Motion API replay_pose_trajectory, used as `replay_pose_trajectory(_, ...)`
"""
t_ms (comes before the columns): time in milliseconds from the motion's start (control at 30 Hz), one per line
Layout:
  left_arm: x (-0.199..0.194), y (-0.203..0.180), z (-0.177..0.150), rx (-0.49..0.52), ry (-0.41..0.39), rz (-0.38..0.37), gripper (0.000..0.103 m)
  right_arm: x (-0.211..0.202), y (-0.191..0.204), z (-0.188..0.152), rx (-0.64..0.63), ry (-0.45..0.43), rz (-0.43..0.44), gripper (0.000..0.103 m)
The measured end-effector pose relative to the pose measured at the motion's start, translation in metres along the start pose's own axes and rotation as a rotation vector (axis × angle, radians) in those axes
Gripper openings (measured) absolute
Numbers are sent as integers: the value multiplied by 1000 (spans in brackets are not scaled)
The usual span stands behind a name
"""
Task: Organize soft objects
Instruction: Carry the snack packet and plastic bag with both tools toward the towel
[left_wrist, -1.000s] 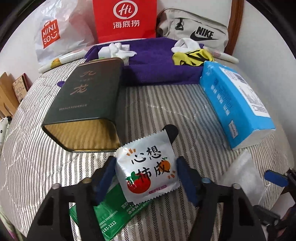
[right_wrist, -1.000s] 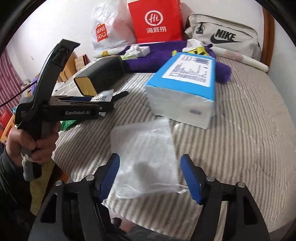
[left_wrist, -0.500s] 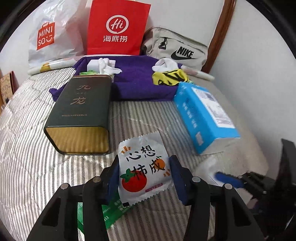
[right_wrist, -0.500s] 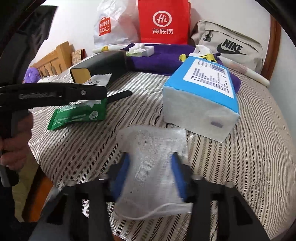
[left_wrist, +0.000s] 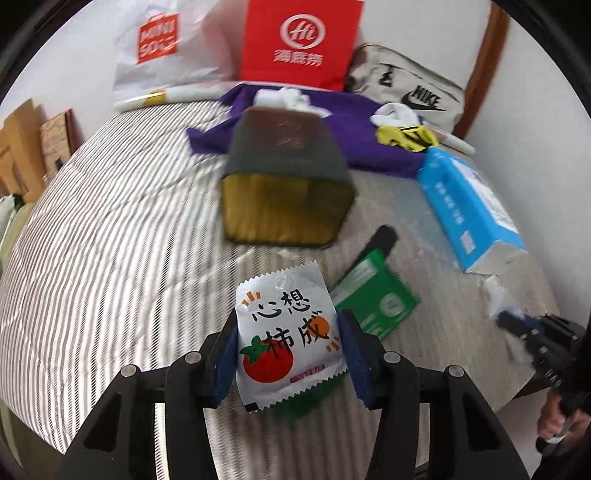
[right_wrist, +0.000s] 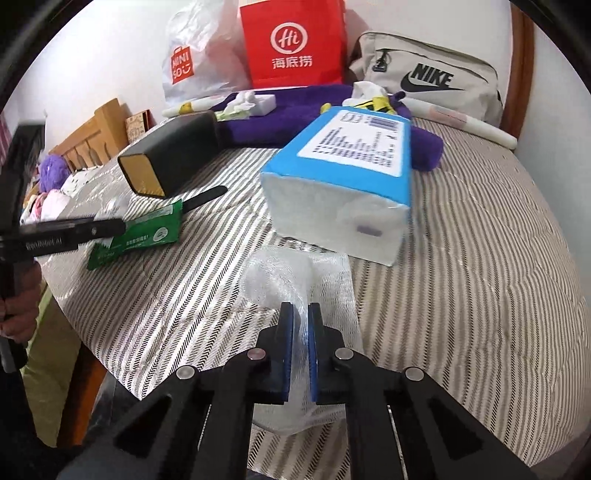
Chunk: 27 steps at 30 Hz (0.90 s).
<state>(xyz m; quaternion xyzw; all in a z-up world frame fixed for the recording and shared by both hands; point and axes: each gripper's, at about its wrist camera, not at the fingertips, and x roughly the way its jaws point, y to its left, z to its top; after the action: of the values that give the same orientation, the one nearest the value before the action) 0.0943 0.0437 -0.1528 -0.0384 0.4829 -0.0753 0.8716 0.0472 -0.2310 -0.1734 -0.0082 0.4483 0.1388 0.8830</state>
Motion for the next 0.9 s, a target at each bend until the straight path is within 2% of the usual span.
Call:
replay_pose_trajectory(233, 1, 7, -5, -16, -1, -14, 49, 2, -8, 2, 42, 29, 11, 7)
replay_pose_trajectory(367, -1, 12, -4, -32, 6, -48, 49, -1, -5, 5, 47, 39, 7, 7)
replay_pose_trajectory(533, -14, 19, -1, -67, -11, -97, 49, -12, 0, 17, 30, 21, 22, 7)
replay_pose_trajectory(833, -41, 27, 24, -81, -69, -105, 49, -46, 17, 51, -18, -51, 135, 7)
replay_pose_trajectory(900, -45, 27, 30, -78, -77, -113, 49, -51, 21, 59, -43, -72, 126, 7)
